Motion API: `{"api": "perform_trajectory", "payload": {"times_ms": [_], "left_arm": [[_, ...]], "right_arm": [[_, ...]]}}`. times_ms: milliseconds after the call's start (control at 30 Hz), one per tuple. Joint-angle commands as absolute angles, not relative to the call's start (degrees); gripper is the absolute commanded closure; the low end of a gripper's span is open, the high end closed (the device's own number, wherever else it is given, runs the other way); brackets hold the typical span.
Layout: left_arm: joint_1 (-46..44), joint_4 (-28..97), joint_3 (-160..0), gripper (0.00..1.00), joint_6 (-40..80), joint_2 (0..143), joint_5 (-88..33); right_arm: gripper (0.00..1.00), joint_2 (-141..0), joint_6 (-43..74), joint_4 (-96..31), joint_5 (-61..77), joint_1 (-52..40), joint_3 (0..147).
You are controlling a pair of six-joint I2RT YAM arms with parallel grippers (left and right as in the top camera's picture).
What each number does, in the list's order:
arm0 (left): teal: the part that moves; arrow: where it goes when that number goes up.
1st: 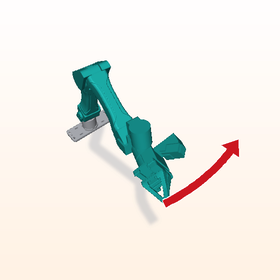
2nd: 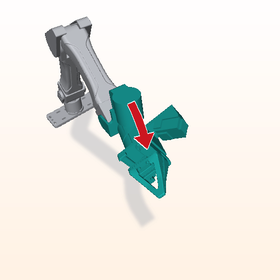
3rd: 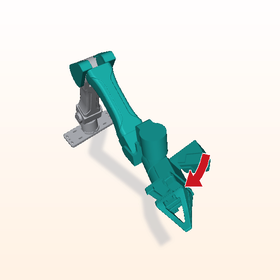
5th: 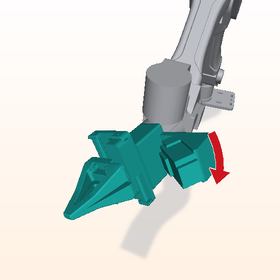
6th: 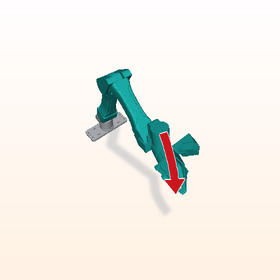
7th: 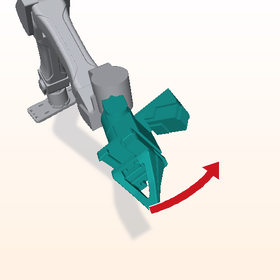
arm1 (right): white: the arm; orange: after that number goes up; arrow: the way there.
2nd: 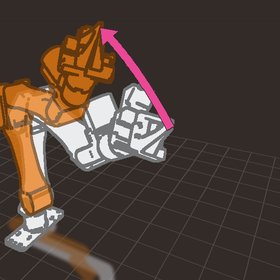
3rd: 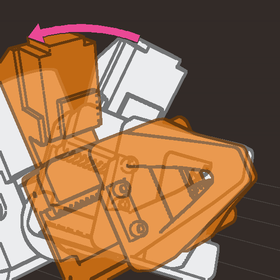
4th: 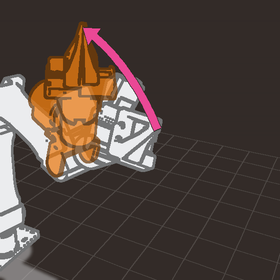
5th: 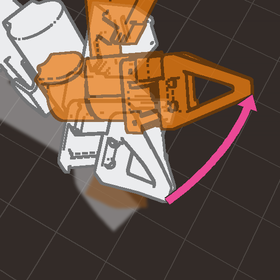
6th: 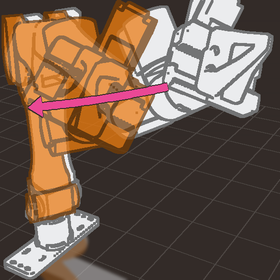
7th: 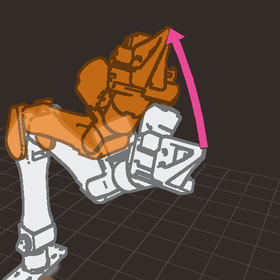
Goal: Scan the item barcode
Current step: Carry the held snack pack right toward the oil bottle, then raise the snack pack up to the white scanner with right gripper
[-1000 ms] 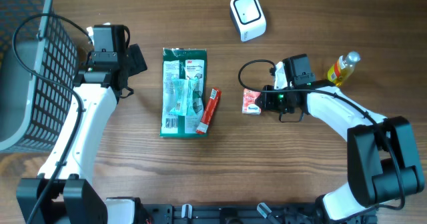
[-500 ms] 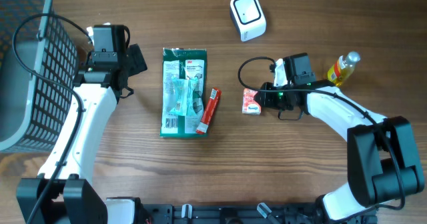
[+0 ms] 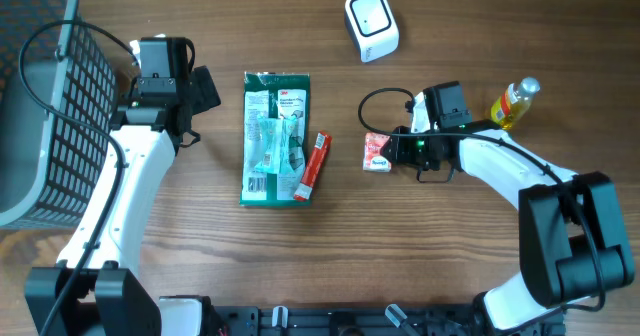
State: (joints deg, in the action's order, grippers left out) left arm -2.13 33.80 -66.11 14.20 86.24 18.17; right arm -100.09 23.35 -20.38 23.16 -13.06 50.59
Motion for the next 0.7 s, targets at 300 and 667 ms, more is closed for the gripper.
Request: {"api": "perform_trajectory", "payload": {"times_ms": [300,667], "left_arm": [[-1.8,33.6,-66.7,0.0,13.7,86.2,18.7],[-1.8,33.6,-66.7,0.0,13.7,86.2,18.7]], "right_arm": [[0.78,-101.3,24.2,-20.4,24.1,-13.1,49.8],[0.96,-102.8,23.9,-20.1,25.5,-13.0,49.8]]}}
